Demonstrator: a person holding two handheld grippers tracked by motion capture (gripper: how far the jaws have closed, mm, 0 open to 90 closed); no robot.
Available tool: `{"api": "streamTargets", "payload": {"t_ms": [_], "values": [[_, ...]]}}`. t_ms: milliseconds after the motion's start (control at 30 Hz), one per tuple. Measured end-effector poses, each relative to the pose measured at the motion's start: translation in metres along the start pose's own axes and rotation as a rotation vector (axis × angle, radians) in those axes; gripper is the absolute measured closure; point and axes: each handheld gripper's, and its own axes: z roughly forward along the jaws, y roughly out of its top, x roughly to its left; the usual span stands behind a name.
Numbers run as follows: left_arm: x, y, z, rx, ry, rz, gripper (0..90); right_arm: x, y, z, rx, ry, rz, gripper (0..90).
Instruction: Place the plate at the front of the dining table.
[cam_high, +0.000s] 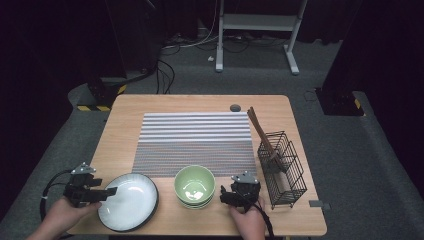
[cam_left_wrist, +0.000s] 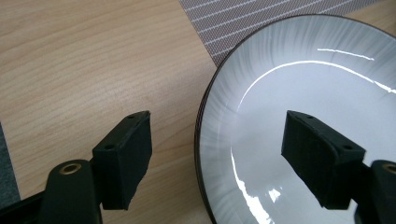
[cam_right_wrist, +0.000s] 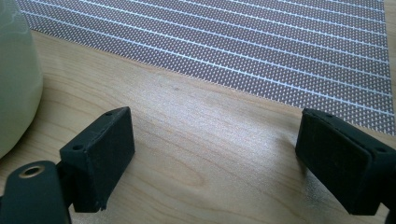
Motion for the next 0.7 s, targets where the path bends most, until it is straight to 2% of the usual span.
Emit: {"api": "streamTargets", "payload": {"t_ms": [133,233,333,367,433,500,567,600,700], "values": [[0.003,0.000,-0.002,0.032,-0.022,-0.016,27.9,0.000,0.000,0.000,0.001,0.000,0.002,11.3],[0.006,0.000,-0.003,0.037,-0.029,-0.028,30.4,0.000,0.000,0.000,0.001,0.000,0.002,11.3],[0.009,-0.002,-0.006,0.039,-0.042,-0.049,32.6,0.000,0.000,0.000,0.001,0.000,0.001,11.8],[0.012,-0.004,-0.005,0.054,-0.051,-0.067,33.9,0.000,0.000,0.000,0.000,0.000,0.002,11.8],[0.013,-0.005,-0.005,0.063,-0.051,-0.071,35.6,0.000,0.000,-0.001,0.001,0.000,0.002,11.8],[0.015,-0.006,-0.005,0.068,-0.064,-0.099,37.8,0.000,0.000,-0.001,0.001,-0.001,0.002,11.9],[0.015,-0.006,-0.006,0.072,-0.059,-0.090,38.5,0.000,0.000,-0.001,0.000,0.000,0.001,11.8],[0.014,-0.006,-0.005,0.082,-0.074,-0.102,40.6,0.000,0.000,-0.001,0.000,0.000,0.002,11.9],[0.013,-0.006,-0.004,0.098,-0.084,-0.108,42.9,0.000,0.000,-0.001,-0.001,-0.001,-0.001,12.0]]}}
